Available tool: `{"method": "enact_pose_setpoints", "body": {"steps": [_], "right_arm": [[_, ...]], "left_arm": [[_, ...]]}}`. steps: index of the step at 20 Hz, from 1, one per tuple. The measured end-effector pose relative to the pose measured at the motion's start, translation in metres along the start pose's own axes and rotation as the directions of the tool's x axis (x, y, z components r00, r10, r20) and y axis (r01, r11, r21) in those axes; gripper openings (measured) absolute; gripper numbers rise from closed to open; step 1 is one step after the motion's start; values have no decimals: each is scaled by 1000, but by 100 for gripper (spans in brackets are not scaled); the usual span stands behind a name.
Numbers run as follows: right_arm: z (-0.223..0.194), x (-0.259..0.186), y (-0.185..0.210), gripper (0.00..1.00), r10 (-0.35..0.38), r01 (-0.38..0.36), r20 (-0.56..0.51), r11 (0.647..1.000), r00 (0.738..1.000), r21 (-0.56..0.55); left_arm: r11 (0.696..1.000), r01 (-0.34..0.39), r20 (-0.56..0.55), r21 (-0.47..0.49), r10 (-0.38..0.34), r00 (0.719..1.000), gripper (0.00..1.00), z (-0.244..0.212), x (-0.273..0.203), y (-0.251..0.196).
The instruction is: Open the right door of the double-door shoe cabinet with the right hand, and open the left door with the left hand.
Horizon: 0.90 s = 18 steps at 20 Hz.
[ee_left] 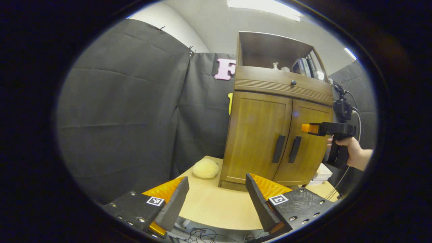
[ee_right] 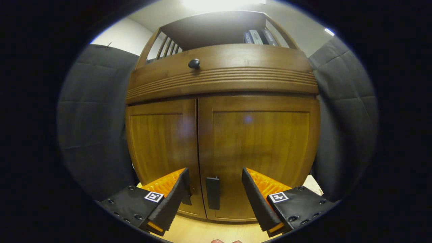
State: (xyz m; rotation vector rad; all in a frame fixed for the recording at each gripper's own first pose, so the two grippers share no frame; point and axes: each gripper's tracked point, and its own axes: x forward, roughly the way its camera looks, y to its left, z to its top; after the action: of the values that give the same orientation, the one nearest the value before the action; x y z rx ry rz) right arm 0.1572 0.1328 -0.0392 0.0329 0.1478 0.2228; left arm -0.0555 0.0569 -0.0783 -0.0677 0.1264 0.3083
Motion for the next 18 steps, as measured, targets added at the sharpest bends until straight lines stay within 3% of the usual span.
{"method": "enact_pose_setpoints", "body": {"steps": [6, 13, 16, 18], "right_arm": [[-41, 35, 1, 98, -20, 18, -83, 1000, 996, -23], [-63, 64, -3, 98, -39, 40, -140, 999, 989, 1], [-70, 68, -1, 77, -52, 52, -145, 999, 988, -5], [-72, 70, 7, 51, -27, 24, -149, 1000, 988, -20]], "left_arm": [[1000, -29, -15, 6, 29, 999, 98, -3, 32, -14], [999, -38, -36, 12, 38, 999, 98, -5, 38, -38], [999, -41, -38, 9, 42, 998, 98, -13, 49, -35], [999, -46, -40, 12, 46, 998, 98, -14, 50, -34]]}}
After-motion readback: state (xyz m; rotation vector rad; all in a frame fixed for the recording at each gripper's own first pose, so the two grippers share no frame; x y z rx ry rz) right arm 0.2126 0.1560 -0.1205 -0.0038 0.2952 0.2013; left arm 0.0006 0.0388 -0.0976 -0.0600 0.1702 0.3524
